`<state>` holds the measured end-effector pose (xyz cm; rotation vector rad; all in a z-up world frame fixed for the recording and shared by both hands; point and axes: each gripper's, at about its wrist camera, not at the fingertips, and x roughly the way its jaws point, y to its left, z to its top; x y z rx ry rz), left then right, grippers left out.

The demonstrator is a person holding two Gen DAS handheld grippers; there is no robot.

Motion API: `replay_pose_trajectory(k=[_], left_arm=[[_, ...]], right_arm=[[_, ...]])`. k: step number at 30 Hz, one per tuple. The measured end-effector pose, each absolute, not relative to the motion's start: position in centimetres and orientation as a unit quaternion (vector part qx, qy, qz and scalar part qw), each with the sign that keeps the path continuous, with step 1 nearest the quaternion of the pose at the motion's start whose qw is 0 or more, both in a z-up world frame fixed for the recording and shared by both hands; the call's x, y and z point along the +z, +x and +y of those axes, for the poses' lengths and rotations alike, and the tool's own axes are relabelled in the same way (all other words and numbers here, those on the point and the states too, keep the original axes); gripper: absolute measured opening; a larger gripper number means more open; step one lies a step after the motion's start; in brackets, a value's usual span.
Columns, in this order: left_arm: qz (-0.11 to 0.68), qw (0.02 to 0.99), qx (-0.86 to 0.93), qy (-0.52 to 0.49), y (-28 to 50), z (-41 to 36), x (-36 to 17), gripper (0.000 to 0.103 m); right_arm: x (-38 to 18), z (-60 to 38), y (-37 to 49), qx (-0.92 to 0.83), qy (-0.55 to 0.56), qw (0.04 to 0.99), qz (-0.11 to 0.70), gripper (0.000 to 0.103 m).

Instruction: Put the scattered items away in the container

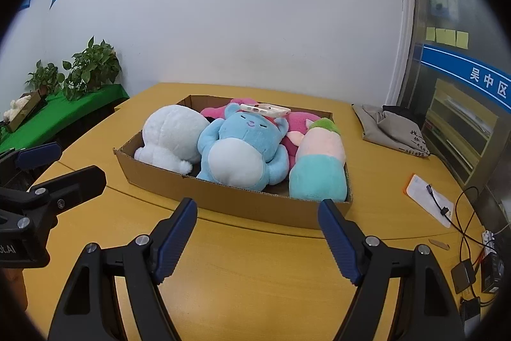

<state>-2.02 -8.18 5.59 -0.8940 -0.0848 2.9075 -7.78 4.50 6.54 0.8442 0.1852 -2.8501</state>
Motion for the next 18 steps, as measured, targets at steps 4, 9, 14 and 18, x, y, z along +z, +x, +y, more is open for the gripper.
replay_pose_trajectory(k=[4,9,14,18], left_arm=[[-0.023,0.042,0.958,-0.283,-1.3,-7.7,5.8,0.102],[-0.028,0.038,0.958,-0.283,-1.2,-7.6,5.4,0.102],[-0.028,0.030,0.957,-0.287,-1.6,-7.7,4.9,0.102],[-0.023,0.029,0.956,-0.292,-2.0,-7.5,4.5,0.102]], right_arm=[[6.7,5.1,-7.1,-0.954,0.284,0.083,0.050,0.078],[6.7,5.1,-6.5,-0.955,0.281,0.080,0.054,0.078],[6.5,5.1,-6.8,-0.955,0.281,0.076,0.057,0.078],[6.2,5.2,-7.1,-0.955,0.281,0.072,0.056,0.078]])
